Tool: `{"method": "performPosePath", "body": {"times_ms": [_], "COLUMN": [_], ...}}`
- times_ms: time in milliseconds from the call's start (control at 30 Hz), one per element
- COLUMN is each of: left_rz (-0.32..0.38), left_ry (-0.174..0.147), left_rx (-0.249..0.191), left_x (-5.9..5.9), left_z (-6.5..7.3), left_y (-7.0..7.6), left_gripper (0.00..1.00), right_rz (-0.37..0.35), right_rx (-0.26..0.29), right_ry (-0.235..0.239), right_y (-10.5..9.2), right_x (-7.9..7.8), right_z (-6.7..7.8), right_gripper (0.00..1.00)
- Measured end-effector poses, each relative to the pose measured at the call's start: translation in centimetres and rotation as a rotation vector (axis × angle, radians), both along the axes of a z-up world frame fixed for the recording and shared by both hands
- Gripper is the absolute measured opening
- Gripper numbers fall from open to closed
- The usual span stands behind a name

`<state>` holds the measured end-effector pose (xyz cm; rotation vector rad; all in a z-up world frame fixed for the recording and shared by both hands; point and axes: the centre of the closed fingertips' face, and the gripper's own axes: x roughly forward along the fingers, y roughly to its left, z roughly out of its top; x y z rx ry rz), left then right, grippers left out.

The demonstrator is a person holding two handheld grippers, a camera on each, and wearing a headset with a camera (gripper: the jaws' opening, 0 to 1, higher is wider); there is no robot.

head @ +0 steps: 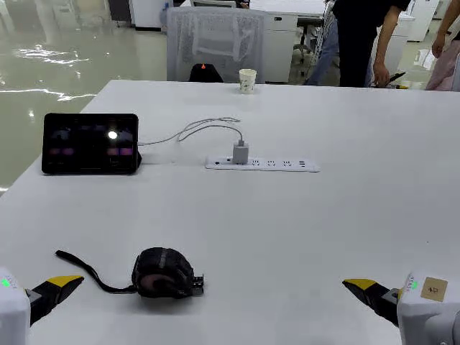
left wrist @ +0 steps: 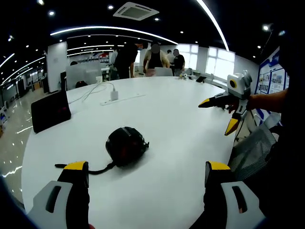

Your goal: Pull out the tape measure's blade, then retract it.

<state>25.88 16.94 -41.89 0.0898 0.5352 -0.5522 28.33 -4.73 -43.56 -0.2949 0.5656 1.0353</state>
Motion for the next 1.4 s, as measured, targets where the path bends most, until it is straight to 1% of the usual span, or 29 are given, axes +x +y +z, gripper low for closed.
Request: {"method": "performPosePath", "body": {"times_ms": [133, 367, 467, 733, 800, 833, 867, 1100, 1300, 1400], "left_rz": [-0.011, -0.027, -0.041, -0.073, -0.083, -0.089, -0.092, -0.121, -0.162, -0.183], "left_ry": [-0.003, 0.008, 0.013, 0.021, 0.02, 0.01, 0.01, 0.019, 0.028, 0.035], "left_rx": [0.01, 0.021, 0.029, 0.054, 0.064, 0.072, 0.074, 0.096, 0.112, 0.125], "left_x": [0.5, 1.4, 1.7, 2.8, 3.1, 3.3, 3.5, 4.6, 5.1, 5.4], "left_z": [-0.1, -0.5, -0.6, -1.0, -1.1, -1.0, -1.0, -1.3, -1.6, -1.9], "left_y": [0.2, 0.5, 0.6, 0.9, 1.0, 1.1, 1.1, 1.4, 1.2, 1.1], "left_gripper": [0.99, 0.99, 0.99, 0.99, 0.99, 0.99, 0.99, 0.99, 0.97, 0.96], "right_rz": [0.02, 0.054, 0.071, 0.105, 0.118, 0.129, 0.135, 0.178, 0.217, 0.241], "right_rx": [-0.01, -0.024, -0.039, -0.056, -0.059, -0.063, -0.066, -0.074, -0.086, -0.095], "right_ry": [0.002, 0.015, 0.02, 0.021, 0.024, 0.024, 0.024, 0.026, 0.019, 0.021], "right_y": [0.2, 0.7, 0.9, 1.3, 1.5, 1.7, 1.8, 2.7, 3.6, 3.9], "right_x": [0.1, 0.5, 0.7, 1.6, 1.8, 1.9, 2.0, 2.8, 3.4, 3.6], "right_z": [-0.3, -0.9, -1.2, -1.7, -1.8, -1.9, -1.9, -2.2, -2.5, -2.6], "right_gripper": [0.99, 0.95, 0.93, 0.91, 0.89, 0.88, 0.87, 0.83, 0.82, 0.78]}}
